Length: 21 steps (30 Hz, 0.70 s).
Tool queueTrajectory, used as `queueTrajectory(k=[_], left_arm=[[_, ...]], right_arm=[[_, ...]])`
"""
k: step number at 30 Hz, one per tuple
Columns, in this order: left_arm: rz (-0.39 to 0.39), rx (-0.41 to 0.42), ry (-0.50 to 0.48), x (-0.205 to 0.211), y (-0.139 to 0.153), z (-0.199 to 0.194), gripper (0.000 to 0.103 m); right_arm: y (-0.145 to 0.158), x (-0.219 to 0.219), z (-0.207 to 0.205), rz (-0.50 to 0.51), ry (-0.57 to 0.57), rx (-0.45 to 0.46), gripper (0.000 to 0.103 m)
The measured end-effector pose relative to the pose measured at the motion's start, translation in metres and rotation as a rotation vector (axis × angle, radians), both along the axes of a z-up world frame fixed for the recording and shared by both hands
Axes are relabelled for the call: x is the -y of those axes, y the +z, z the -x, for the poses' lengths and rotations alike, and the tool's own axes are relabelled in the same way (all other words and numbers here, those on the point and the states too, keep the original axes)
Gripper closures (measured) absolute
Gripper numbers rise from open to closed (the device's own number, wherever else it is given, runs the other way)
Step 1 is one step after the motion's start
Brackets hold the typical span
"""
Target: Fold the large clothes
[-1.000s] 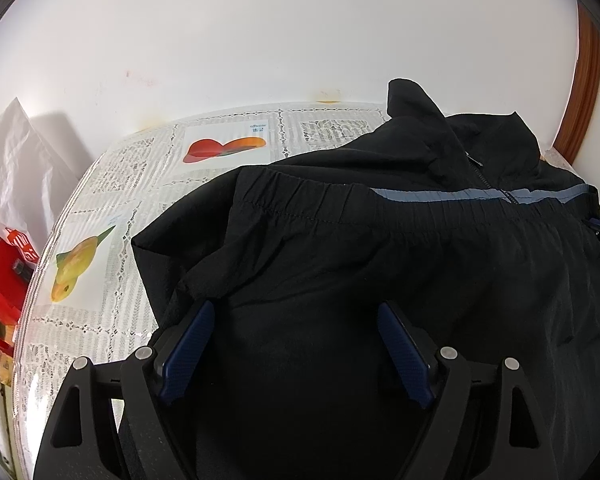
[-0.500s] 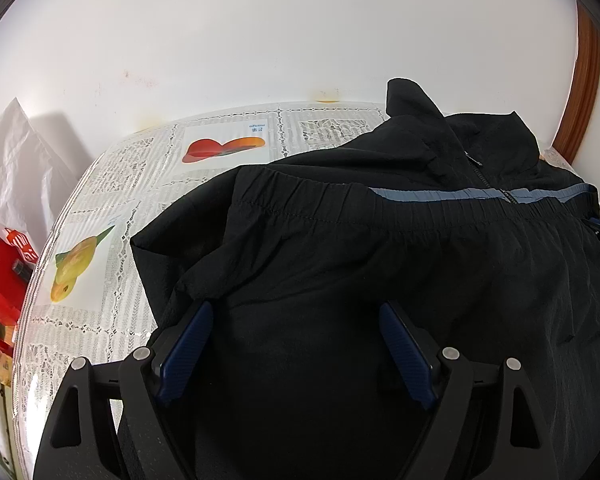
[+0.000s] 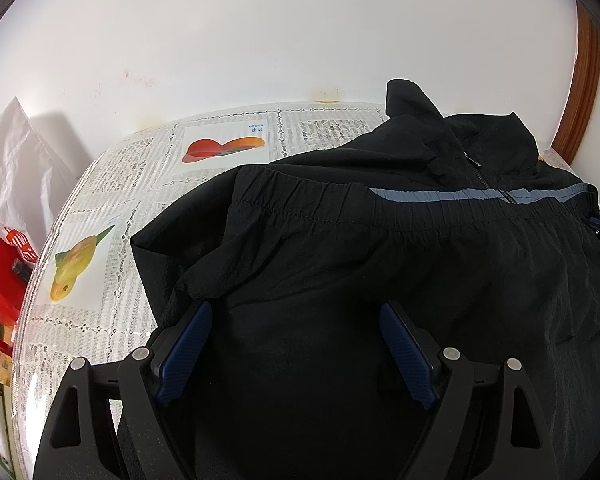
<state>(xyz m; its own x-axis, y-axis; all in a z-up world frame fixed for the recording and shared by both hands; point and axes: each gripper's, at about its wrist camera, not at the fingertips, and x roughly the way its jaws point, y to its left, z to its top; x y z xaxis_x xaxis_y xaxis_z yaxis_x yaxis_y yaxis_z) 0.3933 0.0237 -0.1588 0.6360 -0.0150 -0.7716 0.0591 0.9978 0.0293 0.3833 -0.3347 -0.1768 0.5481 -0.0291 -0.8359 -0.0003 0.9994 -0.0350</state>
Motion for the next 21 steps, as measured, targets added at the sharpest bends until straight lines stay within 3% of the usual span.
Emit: queueTrajectory(k=[9,21], left_arm=[[-0.003,0.001,0.002,0.000,0.000,0.000,0.018],[0.002,0.015,0.004,-0.001,0.002,0.001,0.016]], right_arm=[[0.006,0.008,0.004,-0.047,-0.035,0.040,0.058],[0.038,-0.003,0.030,-0.057,-0.060,0.171,0.056]])
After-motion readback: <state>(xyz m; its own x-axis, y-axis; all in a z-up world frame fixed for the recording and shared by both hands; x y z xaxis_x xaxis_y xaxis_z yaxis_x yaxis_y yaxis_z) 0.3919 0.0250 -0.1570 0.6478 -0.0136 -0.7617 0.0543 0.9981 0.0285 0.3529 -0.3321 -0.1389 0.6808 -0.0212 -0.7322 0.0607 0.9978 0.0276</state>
